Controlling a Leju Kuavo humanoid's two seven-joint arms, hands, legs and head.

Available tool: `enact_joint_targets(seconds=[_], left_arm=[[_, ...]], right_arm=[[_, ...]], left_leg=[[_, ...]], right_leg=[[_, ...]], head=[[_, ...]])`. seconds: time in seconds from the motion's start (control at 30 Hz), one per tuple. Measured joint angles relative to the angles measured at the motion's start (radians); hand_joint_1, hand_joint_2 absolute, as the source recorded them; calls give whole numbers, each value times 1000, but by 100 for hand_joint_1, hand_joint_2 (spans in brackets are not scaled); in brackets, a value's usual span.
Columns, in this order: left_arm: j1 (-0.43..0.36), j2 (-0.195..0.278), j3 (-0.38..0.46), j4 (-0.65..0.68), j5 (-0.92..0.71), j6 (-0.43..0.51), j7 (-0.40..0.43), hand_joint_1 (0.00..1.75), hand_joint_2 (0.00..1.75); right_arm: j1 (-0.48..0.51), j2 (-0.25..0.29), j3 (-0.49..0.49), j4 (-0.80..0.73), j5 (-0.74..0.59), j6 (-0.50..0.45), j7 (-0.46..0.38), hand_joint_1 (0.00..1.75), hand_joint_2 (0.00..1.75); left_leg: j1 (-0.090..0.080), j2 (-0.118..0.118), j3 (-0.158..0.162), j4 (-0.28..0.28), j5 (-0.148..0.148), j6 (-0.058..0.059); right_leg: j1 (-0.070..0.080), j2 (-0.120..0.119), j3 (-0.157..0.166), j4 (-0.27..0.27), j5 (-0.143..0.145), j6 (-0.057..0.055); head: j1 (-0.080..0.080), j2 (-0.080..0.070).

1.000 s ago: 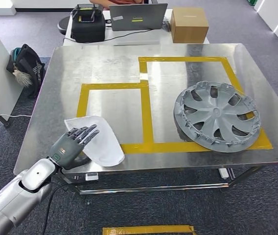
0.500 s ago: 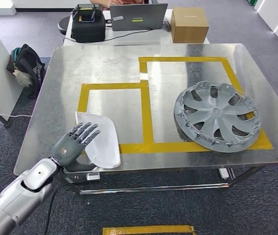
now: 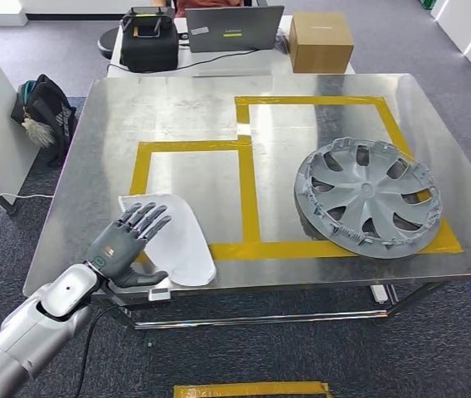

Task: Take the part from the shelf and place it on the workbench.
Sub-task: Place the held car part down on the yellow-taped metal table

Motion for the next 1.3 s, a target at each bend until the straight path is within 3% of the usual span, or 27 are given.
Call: enact_joint_targets(seconds=[0.27,0.4,0.47,0.53,0.6,0.63,0.67,0.7,0.73,0.8,0.87,0.93,0.97,1.03,1.1,1.13,1.17,1.2,1.23,1.3], left_arm=[[-9,8,0,0,-11,2,7,0,0],[-13,17,1,0,-20,8,15,0,0],[-17,19,2,0,-21,11,16,0,0],[-21,19,2,0,-22,13,16,0,0],[-23,19,2,0,-25,14,16,0,0],[-22,20,2,0,-27,14,16,0,0],[-22,19,1,0,-28,14,16,0,0],[-22,19,1,0,-29,14,16,0,0],[-22,19,1,0,-30,14,16,0,0],[-23,19,2,0,-30,14,16,0,0],[-25,20,2,0,-31,14,17,0,0],[-25,21,2,0,-31,15,17,0,0],[-25,21,2,0,-31,15,17,0,0],[-27,21,2,0,-31,15,17,0,0],[-27,22,2,0,-31,15,17,0,0],[-26,22,2,0,-31,15,17,0,0],[-25,22,2,0,-31,15,17,0,0],[-25,22,2,0,-31,15,17,0,0],[-26,22,2,0,-32,15,17,0,0],[-30,21,3,0,-32,15,17,0,0]], right_arm=[[-3,0,-1,0,9,0,4,0,0],[-9,0,-1,0,14,-1,5,0,0],[-12,0,-1,0,17,-1,6,0,0],[-14,0,-1,0,20,-1,6,0,0],[-14,0,-1,0,22,-2,7,0,0],[-13,0,-2,0,24,-3,7,0,0],[-13,0,-2,0,24,-3,7,0,0],[-13,0,-3,0,25,-3,7,0,0],[-14,0,-4,0,25,-3,7,0,0],[-15,0,-6,0,25,-3,7,0,0],[-16,1,-8,0,25,-3,8,0,0],[-16,1,-8,0,25,-3,8,0,0],[-18,1,-8,0,25,-3,8,0,0],[-20,1,-8,0,25,-3,8,0,0],[-19,1,-9,0,25,-3,8,0,0],[-19,1,-9,0,25,-3,8,0,0],[-19,1,-9,0,25,-3,8,0,0],[-19,1,-9,0,25,-3,8,0,0],[-20,1,-10,0,26,-3,8,0,0],[-20,1,-11,0,26,-3,8,0,0]], left_leg=[[-5,0,0,2,-2,3],[-13,0,1,1,-2,14],[-11,1,5,-10,5,24],[-9,3,8,-19,8,30],[-11,4,8,-19,8,32],[-11,4,7,-19,8,32],[-11,4,7,-18,9,31],[-10,3,8,-17,9,29],[-8,3,8,-15,9,26],[-8,1,4,-9,10,12],[-12,-2,-3,-5,18,-3],[-10,-3,-9,-4,26,-15],[-9,-3,-16,4,16,-20],[-7,-1,-47,72,-45,-29],[-7,0,-93,201,-125,-34],[-7,0,-107,253,-147,-34],[-7,0,-107,275,-151,-33],[-7,0,-88,260,-137,-31],[-8,0,-51,209,-111,-27],[-10,0,42,69,-74,-19]], right_leg=[[-4,0,0,-2,1,4],[-12,1,2,-5,3,16],[-14,1,-3,12,-11,21],[-14,1,-51,106,-64,20],[-13,2,-133,256,-120,20],[-13,2,-164,306,-125,20],[-14,2,-179,318,-109,21],[-15,1,-174,287,-72,22],[-17,1,-152,222,-26,24],[-18,6,-102,106,36,24],[-17,12,-92,76,48,16],[-17,12,-108,79,55,-1],[-17,12,-115,80,61,-12],[-19,11,-134,79,76,-31],[-16,10,-155,79,92,-39],[-15,9,-165,80,99,-40],[-13,9,-175,80,107,-40],[-12,8,-184,80,115,-39],[-11,8,-192,80,122,-38],[-9,9,-205,81,135,-30]], head=[[0,0],[-1,0],[1,0],[3,0],[5,0],[4,0],[5,0],[5,0],[5,0],[5,0],[4,0],[4,0],[3,0],[0,0],[-2,0],[-2,0],[-2,0],[-2,0],[-2,0],[-2,0]])
